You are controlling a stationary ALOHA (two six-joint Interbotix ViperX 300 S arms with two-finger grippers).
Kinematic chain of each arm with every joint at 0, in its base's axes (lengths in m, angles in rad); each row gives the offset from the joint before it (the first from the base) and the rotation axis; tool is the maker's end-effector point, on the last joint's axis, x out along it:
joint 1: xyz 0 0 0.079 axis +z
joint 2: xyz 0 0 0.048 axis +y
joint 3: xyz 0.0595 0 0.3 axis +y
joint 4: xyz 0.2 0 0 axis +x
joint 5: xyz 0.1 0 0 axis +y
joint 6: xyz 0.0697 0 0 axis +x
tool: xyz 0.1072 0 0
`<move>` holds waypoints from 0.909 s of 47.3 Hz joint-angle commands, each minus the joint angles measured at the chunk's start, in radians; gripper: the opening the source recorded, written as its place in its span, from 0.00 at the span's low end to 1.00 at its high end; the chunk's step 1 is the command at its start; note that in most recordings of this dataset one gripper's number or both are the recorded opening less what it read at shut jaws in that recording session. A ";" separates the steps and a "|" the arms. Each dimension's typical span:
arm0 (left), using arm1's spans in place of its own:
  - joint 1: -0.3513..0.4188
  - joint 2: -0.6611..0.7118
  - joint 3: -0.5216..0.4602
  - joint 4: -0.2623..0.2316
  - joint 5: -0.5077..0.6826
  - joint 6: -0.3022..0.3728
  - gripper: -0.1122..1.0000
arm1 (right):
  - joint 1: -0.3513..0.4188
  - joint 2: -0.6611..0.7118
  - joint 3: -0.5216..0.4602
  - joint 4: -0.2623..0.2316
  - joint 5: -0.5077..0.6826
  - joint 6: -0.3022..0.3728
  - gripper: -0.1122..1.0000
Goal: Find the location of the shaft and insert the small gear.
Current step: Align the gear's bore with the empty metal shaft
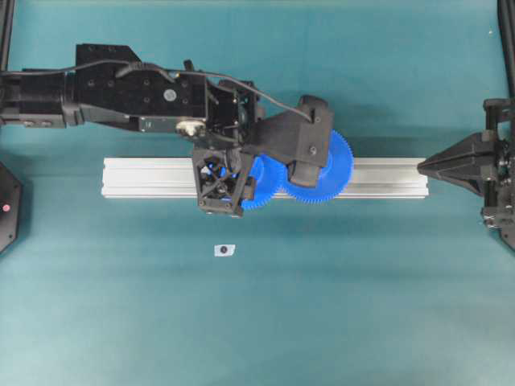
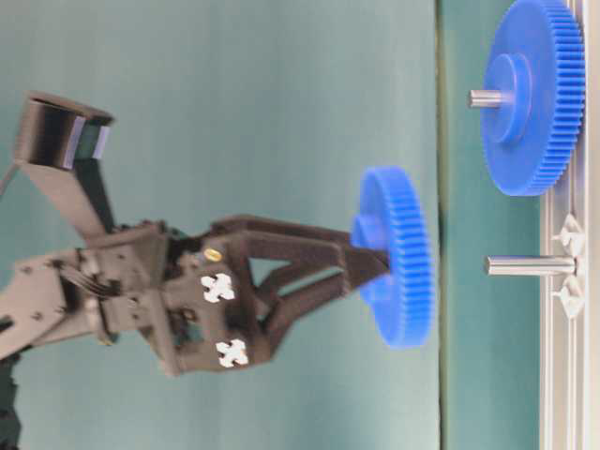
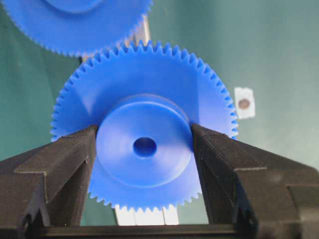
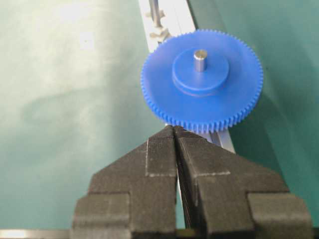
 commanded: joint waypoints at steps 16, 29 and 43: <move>0.002 -0.011 0.041 0.003 -0.080 -0.009 0.69 | -0.003 0.006 -0.009 -0.002 -0.008 0.008 0.14; 0.002 0.014 0.058 0.003 -0.100 -0.009 0.69 | -0.003 0.006 -0.008 -0.002 -0.008 0.008 0.14; 0.002 0.040 0.061 0.003 -0.110 -0.008 0.69 | -0.003 0.006 -0.008 -0.002 -0.008 0.008 0.14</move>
